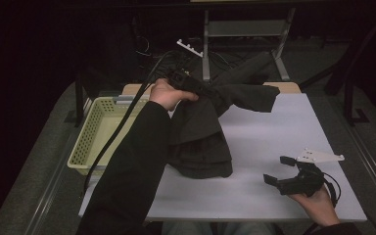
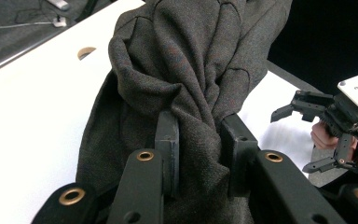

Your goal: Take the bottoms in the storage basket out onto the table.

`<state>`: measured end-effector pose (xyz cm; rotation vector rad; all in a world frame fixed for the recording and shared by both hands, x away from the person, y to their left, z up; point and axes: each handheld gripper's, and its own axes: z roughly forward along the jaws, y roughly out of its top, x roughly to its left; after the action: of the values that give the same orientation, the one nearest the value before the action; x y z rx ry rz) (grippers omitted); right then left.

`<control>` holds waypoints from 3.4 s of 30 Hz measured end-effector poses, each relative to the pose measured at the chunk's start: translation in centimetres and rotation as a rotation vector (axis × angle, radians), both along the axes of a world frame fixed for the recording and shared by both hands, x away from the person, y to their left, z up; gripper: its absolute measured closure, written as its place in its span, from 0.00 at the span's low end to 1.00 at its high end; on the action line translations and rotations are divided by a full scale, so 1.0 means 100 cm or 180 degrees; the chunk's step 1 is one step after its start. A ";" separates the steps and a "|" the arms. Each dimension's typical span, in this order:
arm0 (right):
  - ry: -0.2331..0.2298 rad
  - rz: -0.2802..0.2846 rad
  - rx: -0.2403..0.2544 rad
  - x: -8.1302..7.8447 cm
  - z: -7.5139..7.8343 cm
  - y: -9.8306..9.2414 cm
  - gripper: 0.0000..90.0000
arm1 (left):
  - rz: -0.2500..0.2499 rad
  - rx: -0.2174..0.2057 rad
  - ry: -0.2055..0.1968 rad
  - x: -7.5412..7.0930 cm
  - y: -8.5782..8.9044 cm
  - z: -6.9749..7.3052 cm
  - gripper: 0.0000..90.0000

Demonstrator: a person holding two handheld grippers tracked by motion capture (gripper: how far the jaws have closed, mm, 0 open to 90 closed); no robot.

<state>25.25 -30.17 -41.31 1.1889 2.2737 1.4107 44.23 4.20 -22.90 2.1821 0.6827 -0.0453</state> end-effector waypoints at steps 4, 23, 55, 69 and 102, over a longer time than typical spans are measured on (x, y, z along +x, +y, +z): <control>-0.0001 0.0004 -0.0001 0.000 0.000 0.000 0.00 | -0.0083 0.0062 -0.0005 0.003 -0.006 -0.007 0.78; 0.0012 0.0022 0.0002 0.000 0.000 0.001 0.00 | -0.0152 0.0054 0.0105 0.008 -0.037 -0.045 0.78; -0.0025 0.0050 -0.0008 0.000 0.000 0.002 0.00 | -0.0175 0.0075 0.0378 0.019 -0.065 -0.091 0.78; -0.0020 0.0078 -0.0015 0.001 0.001 0.004 0.00 | -0.0188 0.0096 0.0430 0.020 -0.079 -0.114 0.77; -0.0020 0.0089 -0.0012 0.001 0.001 0.005 0.00 | -0.0037 0.0011 0.0157 0.013 -0.088 -0.122 0.43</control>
<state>25.37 -29.65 -41.22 1.1542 2.2963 1.4171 45.51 -4.60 -35.05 2.1947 0.6983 -0.1044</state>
